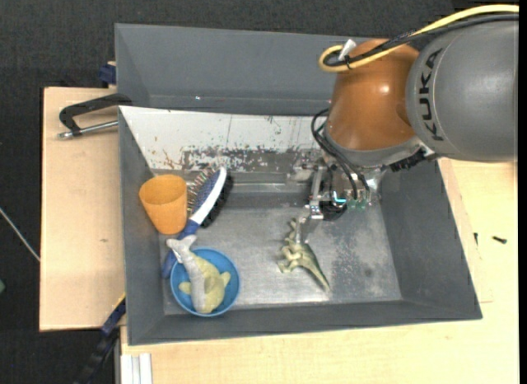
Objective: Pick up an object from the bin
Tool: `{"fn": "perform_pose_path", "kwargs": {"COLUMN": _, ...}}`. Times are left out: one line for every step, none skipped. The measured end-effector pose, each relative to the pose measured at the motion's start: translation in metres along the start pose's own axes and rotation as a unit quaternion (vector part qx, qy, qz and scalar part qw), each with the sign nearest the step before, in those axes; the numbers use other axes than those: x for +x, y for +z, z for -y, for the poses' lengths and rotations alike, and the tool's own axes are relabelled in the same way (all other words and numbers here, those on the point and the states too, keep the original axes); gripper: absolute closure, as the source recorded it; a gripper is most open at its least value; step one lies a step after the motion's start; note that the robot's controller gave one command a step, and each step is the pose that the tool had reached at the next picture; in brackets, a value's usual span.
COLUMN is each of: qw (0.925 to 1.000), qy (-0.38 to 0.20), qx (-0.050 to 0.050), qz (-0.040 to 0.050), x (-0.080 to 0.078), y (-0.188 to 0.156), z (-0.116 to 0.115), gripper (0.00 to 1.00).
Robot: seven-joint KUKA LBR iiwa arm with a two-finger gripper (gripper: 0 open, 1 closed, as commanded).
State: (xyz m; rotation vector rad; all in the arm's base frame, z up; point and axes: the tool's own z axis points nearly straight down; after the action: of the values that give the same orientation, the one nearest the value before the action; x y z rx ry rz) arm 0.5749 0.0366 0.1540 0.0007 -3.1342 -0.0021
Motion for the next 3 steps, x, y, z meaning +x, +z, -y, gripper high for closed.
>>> {"fn": "perform_pose_path", "kwargs": {"qw": 0.9988, "qy": -0.050, "qx": 0.001, "qz": 0.0008, "x": 0.048, "y": 0.037, "z": 0.011, "gripper": 0.00}}
{"fn": "perform_pose_path", "kwargs": {"qw": 1.0000, "qy": 0.003, "qx": 0.000, "qz": 0.0055, "x": 0.045, "y": 0.065, "z": 0.023, "gripper": 0.00}}
{"fn": "perform_pose_path", "kwargs": {"qw": 1.0000, "qy": 0.002, "qx": -0.001, "qz": 0.0063, "x": 0.045, "y": 0.063, "z": 0.023, "gripper": 1.00}}
